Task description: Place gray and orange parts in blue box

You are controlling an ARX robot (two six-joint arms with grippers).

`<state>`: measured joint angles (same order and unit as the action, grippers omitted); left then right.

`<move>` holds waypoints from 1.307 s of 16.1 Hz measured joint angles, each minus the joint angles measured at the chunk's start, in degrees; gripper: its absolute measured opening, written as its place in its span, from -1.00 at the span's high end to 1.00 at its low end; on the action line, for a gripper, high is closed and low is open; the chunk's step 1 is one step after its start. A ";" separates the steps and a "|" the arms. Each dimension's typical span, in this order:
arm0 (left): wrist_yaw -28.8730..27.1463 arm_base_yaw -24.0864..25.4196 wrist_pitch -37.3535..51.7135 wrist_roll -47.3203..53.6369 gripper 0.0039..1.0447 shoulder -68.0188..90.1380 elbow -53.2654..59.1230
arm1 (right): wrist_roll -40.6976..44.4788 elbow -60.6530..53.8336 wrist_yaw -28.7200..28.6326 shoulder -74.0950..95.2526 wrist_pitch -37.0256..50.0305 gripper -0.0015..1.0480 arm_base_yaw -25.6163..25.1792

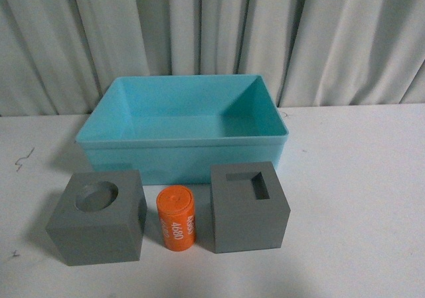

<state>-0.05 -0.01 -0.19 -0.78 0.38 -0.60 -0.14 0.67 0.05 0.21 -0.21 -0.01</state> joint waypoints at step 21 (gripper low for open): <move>0.02 0.00 0.00 0.02 -0.88 0.00 0.00 | 0.00 0.00 0.00 0.00 0.00 -0.87 0.00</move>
<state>-0.03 -0.01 -0.19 -0.75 0.38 -0.60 -0.14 0.67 0.05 0.21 -0.21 -0.01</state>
